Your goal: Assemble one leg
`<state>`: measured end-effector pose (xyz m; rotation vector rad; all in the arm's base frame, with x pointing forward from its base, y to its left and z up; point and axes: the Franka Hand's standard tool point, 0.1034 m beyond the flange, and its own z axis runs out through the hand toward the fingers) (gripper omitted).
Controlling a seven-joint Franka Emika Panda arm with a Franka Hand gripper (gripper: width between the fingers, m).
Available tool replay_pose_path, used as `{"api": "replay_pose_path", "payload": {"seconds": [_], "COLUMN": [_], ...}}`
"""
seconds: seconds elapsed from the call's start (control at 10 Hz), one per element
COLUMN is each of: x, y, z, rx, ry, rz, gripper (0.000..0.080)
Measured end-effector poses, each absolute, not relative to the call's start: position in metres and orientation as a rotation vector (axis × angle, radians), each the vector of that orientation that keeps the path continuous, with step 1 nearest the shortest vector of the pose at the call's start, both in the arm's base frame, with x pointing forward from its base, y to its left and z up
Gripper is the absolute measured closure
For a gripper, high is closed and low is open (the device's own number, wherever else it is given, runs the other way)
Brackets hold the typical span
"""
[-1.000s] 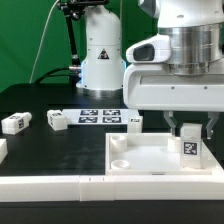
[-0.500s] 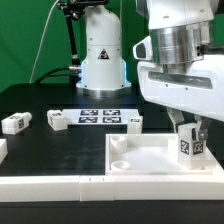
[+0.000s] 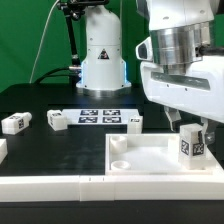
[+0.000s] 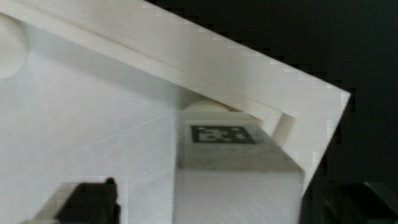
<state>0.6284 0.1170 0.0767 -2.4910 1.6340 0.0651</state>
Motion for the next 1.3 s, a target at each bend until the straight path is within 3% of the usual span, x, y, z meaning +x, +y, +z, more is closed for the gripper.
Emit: {"api": "replay_pose_path", "payload": {"seconds": [0.4,1.2,1.3], "x": [0.6305,0.6368,0.637], "y": [0.1155,0.1174,0.1165], "z": [0.0776,0.0802,0.0802], "rx": [-2.841,-3.084,-3.077], "ry": [0.97,-0.267,-0.354], "rz": [0.025,-0.109,-0.111], "gripper": [0.0151,0.015,0.0178]}}
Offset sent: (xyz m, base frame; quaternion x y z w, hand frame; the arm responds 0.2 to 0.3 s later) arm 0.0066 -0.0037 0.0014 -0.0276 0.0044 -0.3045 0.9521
